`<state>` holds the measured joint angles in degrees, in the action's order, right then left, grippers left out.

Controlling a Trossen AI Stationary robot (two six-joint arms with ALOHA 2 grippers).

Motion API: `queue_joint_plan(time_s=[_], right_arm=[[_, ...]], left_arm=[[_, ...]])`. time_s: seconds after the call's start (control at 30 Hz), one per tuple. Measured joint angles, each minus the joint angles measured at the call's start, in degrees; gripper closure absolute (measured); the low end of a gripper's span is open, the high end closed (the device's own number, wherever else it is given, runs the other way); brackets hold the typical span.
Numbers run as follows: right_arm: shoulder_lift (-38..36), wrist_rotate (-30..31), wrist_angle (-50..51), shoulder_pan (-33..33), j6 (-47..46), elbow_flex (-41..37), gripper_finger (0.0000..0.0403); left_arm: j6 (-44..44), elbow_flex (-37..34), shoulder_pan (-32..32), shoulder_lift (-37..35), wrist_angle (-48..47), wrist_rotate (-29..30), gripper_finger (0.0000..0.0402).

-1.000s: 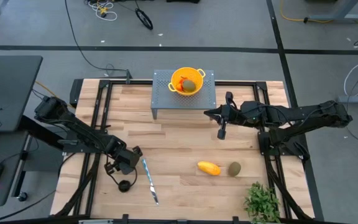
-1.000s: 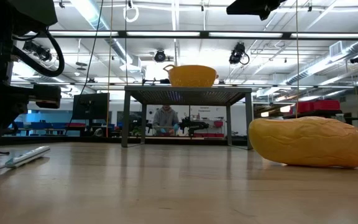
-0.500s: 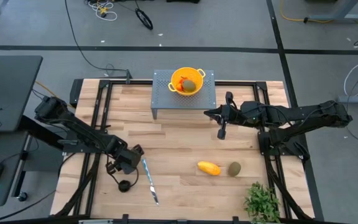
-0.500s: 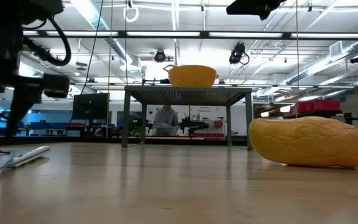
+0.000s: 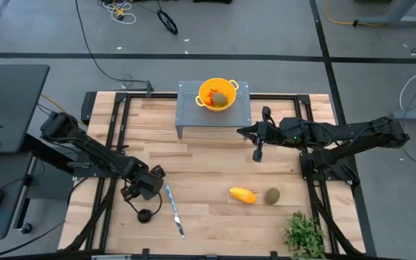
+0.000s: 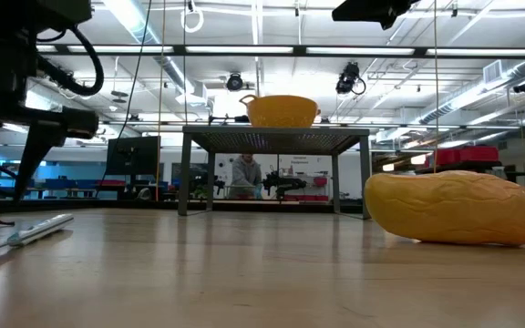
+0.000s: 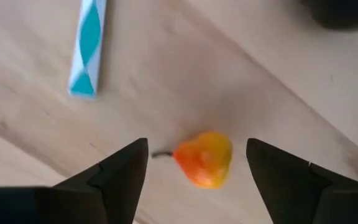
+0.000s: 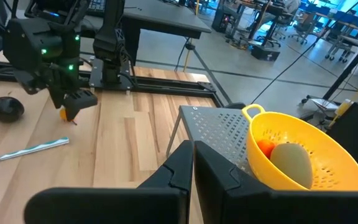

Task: Pick & Place Fruit
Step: Put the pear into the yellow colander bowl on the shelf

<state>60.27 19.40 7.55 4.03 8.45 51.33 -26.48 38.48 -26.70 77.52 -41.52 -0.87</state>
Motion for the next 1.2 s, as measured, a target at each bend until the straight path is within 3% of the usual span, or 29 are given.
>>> queue_joint_plan(time_s=[0.27, 0.6, 1.2], right_arm=[[0.0, 0.0, 0.0, 0.0, 0.0, 0.0, 0.0381], [0.0, 0.0, 0.0, 0.0, 0.0, 0.0, 0.0381], [0.0, 0.0, 0.0, 0.0, 0.0, 0.0, 0.0381]], left_arm=[[3.5, 0.0, 0.0, 0.0, -2.0, -0.6, 0.0124], [8.8, 1.3, 0.2, 0.0, -3.2, 2.6, 0.0124], [19.0, 5.6, 0.4, -2.4, -9.1, 0.7, 0.0125]])
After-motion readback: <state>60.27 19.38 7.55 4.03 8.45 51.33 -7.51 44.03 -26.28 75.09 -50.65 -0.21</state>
